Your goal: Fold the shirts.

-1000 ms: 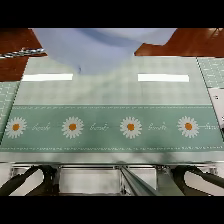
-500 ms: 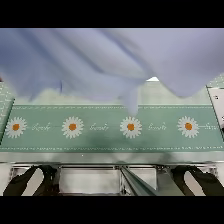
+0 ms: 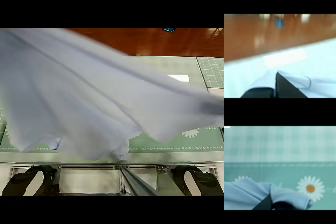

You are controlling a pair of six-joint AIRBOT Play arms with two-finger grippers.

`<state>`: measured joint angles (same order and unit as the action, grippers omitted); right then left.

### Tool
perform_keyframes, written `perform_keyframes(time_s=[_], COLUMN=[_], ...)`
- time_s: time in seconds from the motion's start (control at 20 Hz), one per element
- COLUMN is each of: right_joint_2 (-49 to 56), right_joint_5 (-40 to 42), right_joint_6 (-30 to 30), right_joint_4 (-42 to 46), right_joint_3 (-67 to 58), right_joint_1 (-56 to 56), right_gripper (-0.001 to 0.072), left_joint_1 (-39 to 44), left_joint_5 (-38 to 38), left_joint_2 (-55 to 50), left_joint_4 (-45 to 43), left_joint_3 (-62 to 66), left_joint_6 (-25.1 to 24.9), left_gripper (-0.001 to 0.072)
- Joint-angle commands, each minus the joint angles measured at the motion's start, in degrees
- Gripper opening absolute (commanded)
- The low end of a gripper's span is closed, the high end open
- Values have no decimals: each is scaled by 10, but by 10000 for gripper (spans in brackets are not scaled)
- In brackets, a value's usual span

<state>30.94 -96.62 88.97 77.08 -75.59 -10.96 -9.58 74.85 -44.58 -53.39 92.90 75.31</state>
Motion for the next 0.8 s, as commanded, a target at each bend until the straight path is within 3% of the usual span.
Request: perform_keyframes(time_s=[0.0, 0.15, 0.25, 0.5, 0.65, 0.7, 0.75], right_joint_2=[-5, 49, 111, 330, 469, 512, 547], right_joint_5=[57, 125, 195, 466, 517, 518, 514], right_joint_6=[-7, -10, -10, 26, 24, 25, 22], right_joint_4=[-29, -33, -35, -64, -123, -140, -156], right_joint_3=[153, 248, 283, 275, 211, 181, 150], right_joint_1=[0, 0, 0, -1, -1, -1, -1], right_gripper=[20, 20, 20, 20, 22, 122, 347], left_joint_1=[21, 25, 41, 99, 116, 117, 117], left_joint_5=[-55, -168, -206, -215, -209, -202, -196], left_joint_2=[-31, -139, -227, -438, -505, -518, -525], left_joint_4=[-17, -5, -6, -6, 2, 5, 4], left_joint_3=[-151, -163, -136, -61, -52, -52, -52], left_joint_6=[15, 13, -3, 24, 41, 41, 54], left_gripper=[18, 18, 18, 19, 19, 21, 82])
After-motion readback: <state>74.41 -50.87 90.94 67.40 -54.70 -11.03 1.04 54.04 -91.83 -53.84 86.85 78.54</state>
